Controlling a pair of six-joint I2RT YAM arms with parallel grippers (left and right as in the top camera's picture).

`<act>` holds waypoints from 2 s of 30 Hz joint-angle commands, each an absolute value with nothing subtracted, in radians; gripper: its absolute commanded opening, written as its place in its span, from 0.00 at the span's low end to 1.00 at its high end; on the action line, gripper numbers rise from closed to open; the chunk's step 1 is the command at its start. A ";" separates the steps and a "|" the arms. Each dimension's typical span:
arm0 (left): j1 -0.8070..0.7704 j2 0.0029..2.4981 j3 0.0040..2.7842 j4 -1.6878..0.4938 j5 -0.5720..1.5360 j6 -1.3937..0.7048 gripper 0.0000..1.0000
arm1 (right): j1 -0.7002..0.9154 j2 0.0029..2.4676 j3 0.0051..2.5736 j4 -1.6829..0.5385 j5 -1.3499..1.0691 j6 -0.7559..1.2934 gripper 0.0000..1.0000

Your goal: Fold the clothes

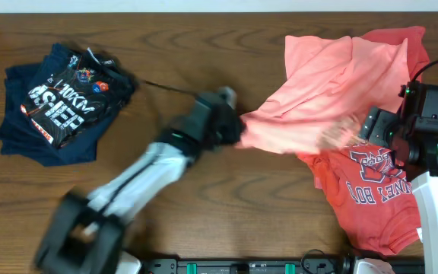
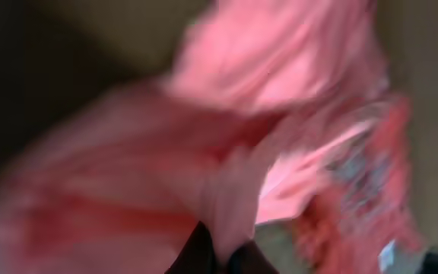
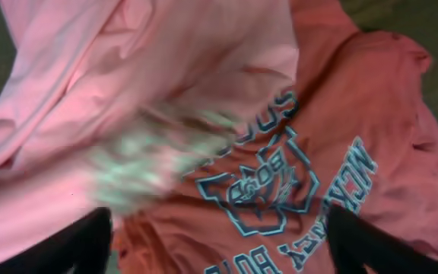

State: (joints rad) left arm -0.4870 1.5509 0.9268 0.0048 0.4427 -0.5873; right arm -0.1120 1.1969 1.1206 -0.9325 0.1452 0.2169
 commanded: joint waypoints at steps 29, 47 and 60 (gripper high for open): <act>-0.018 1.137 1.077 -0.694 0.273 -0.333 0.06 | -0.044 1.978 1.117 -0.479 -0.006 0.123 0.43; -0.018 1.175 1.051 -0.944 0.065 -0.325 0.12 | -0.645 1.964 1.543 -0.808 -0.479 0.141 0.78; -0.018 1.237 1.051 -0.873 0.066 -0.326 0.27 | -0.178 1.957 1.455 -0.863 -0.383 0.039 0.92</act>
State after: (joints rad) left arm -0.0223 1.2282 1.0618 -0.8749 0.0841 -0.3355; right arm -0.2604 1.9659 1.5078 -0.8776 -0.4664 0.0143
